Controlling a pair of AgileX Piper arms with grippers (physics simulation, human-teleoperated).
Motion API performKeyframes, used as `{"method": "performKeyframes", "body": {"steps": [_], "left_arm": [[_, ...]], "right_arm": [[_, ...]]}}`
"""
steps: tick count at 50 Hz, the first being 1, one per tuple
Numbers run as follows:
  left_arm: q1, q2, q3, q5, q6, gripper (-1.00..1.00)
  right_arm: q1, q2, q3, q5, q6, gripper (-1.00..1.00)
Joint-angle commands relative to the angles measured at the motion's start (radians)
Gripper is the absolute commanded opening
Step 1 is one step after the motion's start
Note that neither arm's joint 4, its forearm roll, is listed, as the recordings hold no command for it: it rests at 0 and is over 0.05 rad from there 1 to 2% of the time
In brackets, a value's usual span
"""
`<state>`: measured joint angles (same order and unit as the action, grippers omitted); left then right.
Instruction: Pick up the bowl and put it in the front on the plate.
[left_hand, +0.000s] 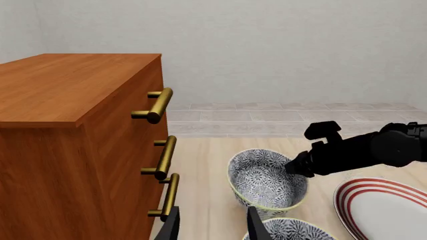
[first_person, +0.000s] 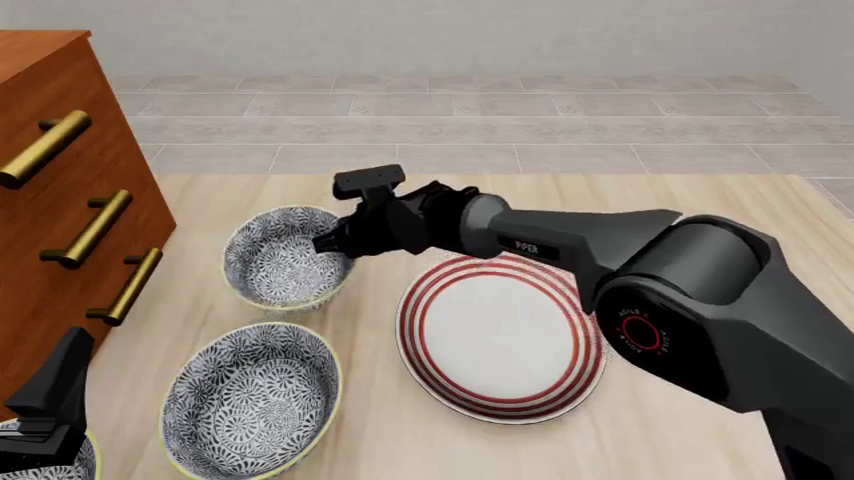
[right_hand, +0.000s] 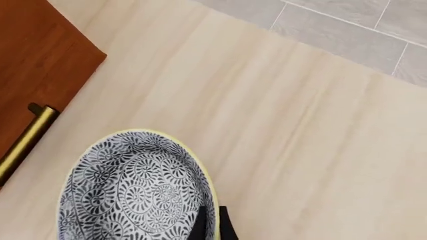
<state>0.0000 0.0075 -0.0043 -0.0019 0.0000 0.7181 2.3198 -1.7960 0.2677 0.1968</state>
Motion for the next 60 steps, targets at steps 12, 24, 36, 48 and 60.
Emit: {"method": "performKeyframes", "body": {"steps": [12, 24, 36, 48, 60], "left_arm": [[0.0, 0.0, 0.0, 0.0, 0.0, 1.0], [0.0, 0.0, 0.0, 0.0, 0.0, 1.0], [0.0, 0.0, 0.0, 0.0, 0.0, 1.0], [0.0, 0.0, 0.0, 0.0, 0.0, 1.0], [0.0, 0.0, 0.0, 0.0, 0.0, 1.0]], "right_arm": [[-0.072, -0.044, -0.038, 0.075, -0.061, -1.0], [-0.073, -0.114, 0.029, 0.065, -0.069, -1.0], [-0.092, -0.193, 0.11, 0.051, -0.084, -1.0], [-0.116, -0.274, 0.2, 0.039, -0.102, -1.0], [-0.115, -0.365, 0.317, -0.006, -0.09, -1.0]]}}
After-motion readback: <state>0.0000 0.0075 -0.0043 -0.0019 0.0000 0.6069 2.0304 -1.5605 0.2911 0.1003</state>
